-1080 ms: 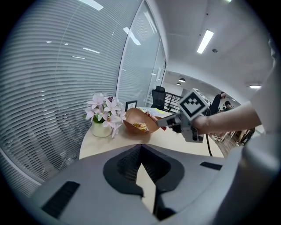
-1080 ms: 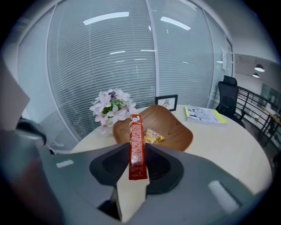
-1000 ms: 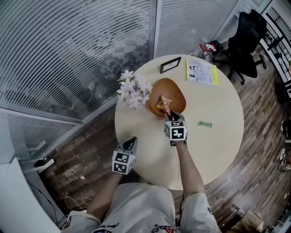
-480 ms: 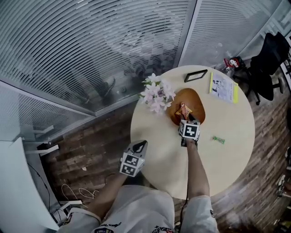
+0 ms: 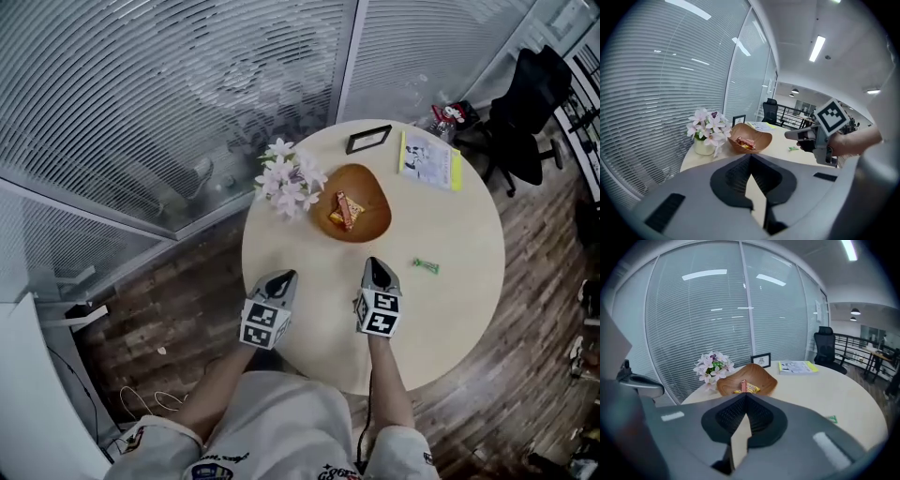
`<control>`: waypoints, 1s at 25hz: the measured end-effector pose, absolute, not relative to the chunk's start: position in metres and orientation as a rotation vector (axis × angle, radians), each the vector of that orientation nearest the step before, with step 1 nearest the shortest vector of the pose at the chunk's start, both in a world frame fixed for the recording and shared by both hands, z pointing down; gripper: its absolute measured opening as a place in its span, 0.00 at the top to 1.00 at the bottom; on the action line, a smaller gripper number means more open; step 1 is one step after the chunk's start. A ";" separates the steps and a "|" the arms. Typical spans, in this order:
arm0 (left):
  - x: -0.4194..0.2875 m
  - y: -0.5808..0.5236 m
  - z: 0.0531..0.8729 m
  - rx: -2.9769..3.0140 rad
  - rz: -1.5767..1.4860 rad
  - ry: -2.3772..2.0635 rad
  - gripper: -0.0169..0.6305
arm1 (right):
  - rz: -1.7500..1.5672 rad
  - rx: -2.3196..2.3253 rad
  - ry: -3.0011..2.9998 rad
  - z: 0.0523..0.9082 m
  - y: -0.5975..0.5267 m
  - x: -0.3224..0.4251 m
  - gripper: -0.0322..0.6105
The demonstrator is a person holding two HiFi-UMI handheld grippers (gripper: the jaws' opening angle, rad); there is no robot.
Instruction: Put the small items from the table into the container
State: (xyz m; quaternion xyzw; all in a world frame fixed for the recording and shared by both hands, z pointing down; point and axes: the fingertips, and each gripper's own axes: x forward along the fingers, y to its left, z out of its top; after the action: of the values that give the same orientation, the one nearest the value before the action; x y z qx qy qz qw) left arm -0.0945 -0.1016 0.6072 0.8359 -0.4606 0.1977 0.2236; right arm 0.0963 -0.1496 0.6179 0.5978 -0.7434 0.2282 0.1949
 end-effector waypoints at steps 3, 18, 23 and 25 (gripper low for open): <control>-0.068 -0.094 0.606 2.321 0.538 -1.245 0.97 | 0.730 1.756 -2.011 0.625 -0.102 0.126 0.95; 0.074 -0.041 0.600 2.430 0.615 -1.085 0.97 | 0.724 1.737 -1.950 0.650 -0.018 0.236 0.95; 0.085 -0.042 0.600 2.440 0.635 -1.049 0.97 | 0.516 1.543 -1.972 0.664 -0.052 0.258 0.93; 0.084 -0.043 0.600 2.437 0.646 -1.052 0.97 | 0.445 1.440 -1.957 0.675 -0.071 0.268 0.85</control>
State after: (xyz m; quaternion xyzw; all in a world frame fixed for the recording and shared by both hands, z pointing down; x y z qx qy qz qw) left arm 0.0837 -0.0425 0.6004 0.8734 -0.3770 0.2316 0.2034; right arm 0.2684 -0.0715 0.6751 0.5504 -0.7480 0.1702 0.3294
